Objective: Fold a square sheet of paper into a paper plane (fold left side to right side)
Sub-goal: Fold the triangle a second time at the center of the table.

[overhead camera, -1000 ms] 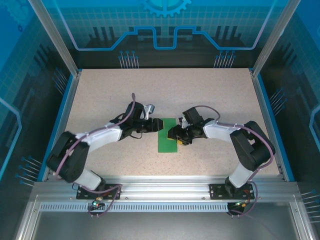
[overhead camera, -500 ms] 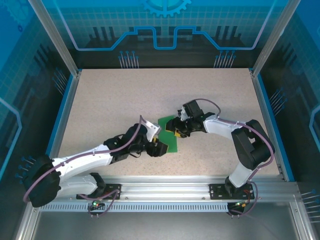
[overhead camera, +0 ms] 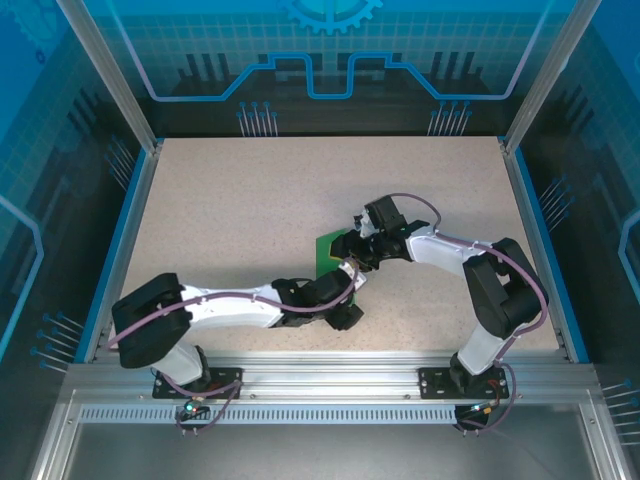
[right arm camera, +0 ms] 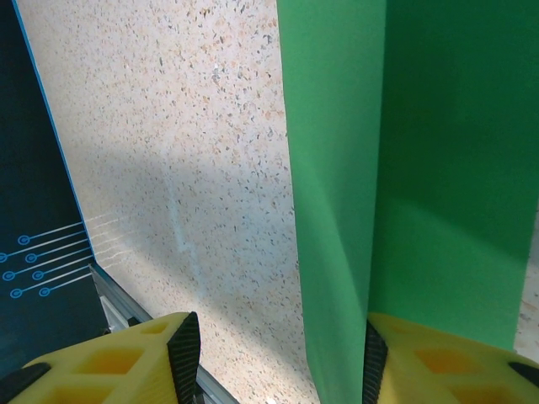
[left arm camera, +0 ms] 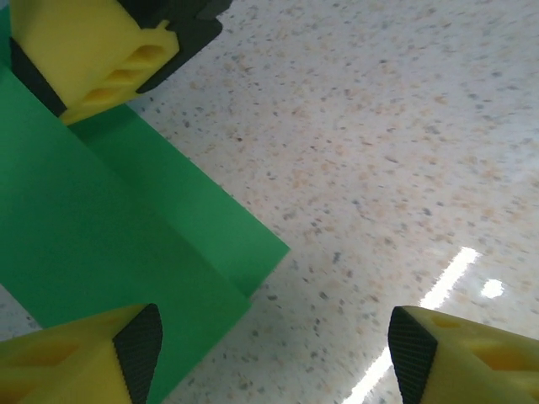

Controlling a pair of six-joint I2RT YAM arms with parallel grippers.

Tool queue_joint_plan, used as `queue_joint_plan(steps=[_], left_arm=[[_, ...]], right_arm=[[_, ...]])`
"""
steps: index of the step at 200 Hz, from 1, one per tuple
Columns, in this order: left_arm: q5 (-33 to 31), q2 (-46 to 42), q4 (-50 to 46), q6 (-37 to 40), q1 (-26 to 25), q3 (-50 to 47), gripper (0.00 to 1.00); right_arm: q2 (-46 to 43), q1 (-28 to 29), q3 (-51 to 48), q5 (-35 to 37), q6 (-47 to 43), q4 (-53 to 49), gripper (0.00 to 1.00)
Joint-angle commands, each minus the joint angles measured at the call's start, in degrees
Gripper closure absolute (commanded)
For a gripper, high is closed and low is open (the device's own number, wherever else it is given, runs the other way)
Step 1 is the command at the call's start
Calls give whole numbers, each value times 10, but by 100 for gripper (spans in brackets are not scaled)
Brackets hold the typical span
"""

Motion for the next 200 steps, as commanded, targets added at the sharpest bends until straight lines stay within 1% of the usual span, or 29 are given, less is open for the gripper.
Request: queue_joint_plan(steps=[1, 23, 41, 63, 75, 100, 117, 138, 159, 176, 190, 200], left_arm=[[-72, 35, -44, 12, -7, 40, 25], [-91, 62, -56, 13, -7, 61, 29], [-99, 68, -63, 13, -7, 69, 42], [-109, 61, -63, 7, -7, 65, 63], [-114, 56, -63, 5, -6, 61, 72], [-108, 43, -61, 0, -4, 53, 86], [-86, 34, -57, -7, 4, 46, 93], [-45, 21, -49, -15, 19, 35, 98], [-2, 2, -37, -22, 37, 22, 98], [47, -13, -24, -29, 54, 9, 97], [82, -24, -13, -35, 68, 0, 95], [107, -30, -5, -42, 77, -5, 94]], right_arm=[[10, -7, 17, -11, -5, -15, 47], [11, -8, 19, -11, -7, -17, 47], [14, -8, 19, -9, -10, -21, 47], [17, -8, 22, -2, -18, -32, 47], [18, -8, 23, 1, -20, -36, 47], [20, -7, 29, 8, -31, -51, 47], [17, -8, 32, 12, -38, -57, 47], [1, -12, 28, 14, -45, -41, 46], [-23, -22, 24, 25, -51, -30, 46], [-46, -34, 18, 34, -57, -29, 44], [-68, -45, 8, 44, -62, -32, 40], [-84, -52, -2, 54, -69, -39, 39]])
